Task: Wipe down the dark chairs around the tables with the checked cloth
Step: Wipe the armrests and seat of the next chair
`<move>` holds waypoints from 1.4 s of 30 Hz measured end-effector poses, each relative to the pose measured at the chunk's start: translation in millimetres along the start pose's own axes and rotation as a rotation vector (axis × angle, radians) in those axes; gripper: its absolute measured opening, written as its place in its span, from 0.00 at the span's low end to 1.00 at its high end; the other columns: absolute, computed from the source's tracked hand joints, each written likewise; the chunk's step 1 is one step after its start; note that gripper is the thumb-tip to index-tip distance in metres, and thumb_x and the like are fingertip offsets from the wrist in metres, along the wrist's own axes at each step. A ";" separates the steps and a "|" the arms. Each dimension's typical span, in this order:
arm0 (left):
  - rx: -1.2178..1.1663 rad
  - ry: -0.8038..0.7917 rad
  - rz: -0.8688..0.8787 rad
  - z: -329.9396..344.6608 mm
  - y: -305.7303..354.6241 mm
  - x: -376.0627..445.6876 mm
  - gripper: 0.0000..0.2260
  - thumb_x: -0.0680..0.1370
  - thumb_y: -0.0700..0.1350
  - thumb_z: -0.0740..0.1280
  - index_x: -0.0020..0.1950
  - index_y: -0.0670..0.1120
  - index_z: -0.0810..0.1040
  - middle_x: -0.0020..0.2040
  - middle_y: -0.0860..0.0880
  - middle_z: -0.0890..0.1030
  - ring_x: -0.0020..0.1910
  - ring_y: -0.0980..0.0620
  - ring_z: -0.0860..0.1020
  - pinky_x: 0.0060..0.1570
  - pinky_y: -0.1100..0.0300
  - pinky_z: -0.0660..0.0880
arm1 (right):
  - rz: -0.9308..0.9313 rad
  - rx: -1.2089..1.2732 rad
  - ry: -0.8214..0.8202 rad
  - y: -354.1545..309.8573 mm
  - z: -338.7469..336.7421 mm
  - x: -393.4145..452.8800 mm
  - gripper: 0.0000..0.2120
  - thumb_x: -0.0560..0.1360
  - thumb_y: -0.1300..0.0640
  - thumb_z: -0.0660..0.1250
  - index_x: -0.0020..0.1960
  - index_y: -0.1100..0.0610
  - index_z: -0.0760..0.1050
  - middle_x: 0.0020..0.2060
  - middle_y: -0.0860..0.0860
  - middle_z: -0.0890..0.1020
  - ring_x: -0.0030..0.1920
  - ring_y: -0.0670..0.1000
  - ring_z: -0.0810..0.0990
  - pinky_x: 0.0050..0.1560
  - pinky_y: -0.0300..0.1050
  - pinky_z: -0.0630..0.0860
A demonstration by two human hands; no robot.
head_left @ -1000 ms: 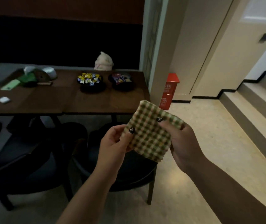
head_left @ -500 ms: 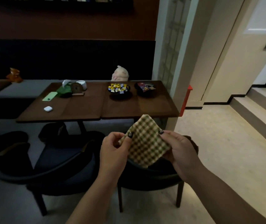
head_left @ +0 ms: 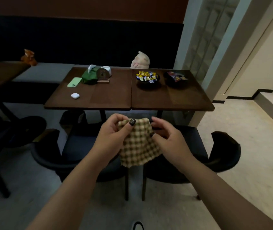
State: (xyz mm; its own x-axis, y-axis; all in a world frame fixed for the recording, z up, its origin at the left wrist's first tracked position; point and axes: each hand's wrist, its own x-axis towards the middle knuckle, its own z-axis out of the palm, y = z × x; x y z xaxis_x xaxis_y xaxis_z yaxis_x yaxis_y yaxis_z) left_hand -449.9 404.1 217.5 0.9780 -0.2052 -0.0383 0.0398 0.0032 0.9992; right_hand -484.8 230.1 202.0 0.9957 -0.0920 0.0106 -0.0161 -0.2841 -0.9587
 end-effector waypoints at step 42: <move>0.112 0.013 0.023 -252.2 63.1 239.6 0.09 0.80 0.50 0.65 0.52 0.46 0.80 0.50 0.47 0.83 0.52 0.48 0.80 0.55 0.50 0.76 | -0.020 -0.131 0.594 -81.6 139.5 237.4 0.11 0.80 0.54 0.62 0.41 0.55 0.79 0.34 0.49 0.81 0.34 0.45 0.76 0.31 0.36 0.70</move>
State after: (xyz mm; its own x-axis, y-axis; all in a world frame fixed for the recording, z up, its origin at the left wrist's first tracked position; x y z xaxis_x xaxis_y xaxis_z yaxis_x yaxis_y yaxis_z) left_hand -161.3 602.0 268.6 0.9810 -0.1936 -0.0152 -0.0047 -0.1019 0.9948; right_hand -234.4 364.5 243.1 0.7752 -0.5918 0.2209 -0.0470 -0.4027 -0.9141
